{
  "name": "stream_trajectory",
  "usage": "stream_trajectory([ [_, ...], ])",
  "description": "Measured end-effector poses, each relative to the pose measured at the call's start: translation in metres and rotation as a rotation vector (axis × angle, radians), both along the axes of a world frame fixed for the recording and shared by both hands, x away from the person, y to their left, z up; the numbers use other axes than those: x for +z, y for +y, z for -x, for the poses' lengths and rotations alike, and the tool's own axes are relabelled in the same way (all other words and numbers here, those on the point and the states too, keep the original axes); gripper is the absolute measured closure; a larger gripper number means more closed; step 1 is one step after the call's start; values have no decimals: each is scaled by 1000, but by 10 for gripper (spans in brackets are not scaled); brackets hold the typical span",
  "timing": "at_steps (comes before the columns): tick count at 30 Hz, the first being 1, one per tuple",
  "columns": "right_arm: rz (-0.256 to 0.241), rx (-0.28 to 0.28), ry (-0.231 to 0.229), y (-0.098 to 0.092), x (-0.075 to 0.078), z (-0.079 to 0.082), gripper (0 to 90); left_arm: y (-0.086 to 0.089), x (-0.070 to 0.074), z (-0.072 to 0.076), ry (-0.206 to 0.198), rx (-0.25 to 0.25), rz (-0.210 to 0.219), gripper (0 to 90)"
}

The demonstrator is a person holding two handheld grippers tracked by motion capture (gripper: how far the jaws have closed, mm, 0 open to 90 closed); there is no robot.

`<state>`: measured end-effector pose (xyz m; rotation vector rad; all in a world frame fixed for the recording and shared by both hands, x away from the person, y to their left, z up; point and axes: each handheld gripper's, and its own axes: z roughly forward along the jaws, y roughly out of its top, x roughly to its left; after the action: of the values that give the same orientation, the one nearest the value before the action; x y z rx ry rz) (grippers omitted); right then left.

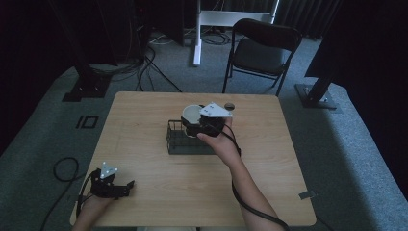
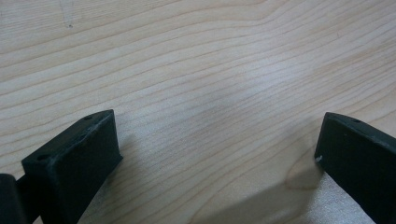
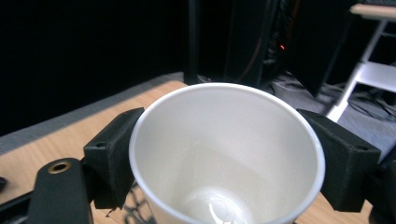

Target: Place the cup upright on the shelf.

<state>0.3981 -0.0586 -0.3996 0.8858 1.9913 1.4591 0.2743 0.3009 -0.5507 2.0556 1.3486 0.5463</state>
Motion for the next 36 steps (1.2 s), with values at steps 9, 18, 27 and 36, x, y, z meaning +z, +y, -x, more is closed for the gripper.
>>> stream_trajectory([
  [9, 23, -58, 44, -10, -25, -13, 191, 0, 0, 0, 1, -1, -1, 1],
  [18, 39, -73, 76, -7, -44, -20, 191, 0, 0, 0, 1, -1, -1, 1],
  [27, 46, -75, 90, -6, -52, -23, 191, 0, 0, 0, 1, -1, -1, 1],
  [36, 64, -78, 95, -6, -60, -25, 190, 0, 0, 0, 1, -1, -1, 1],
])
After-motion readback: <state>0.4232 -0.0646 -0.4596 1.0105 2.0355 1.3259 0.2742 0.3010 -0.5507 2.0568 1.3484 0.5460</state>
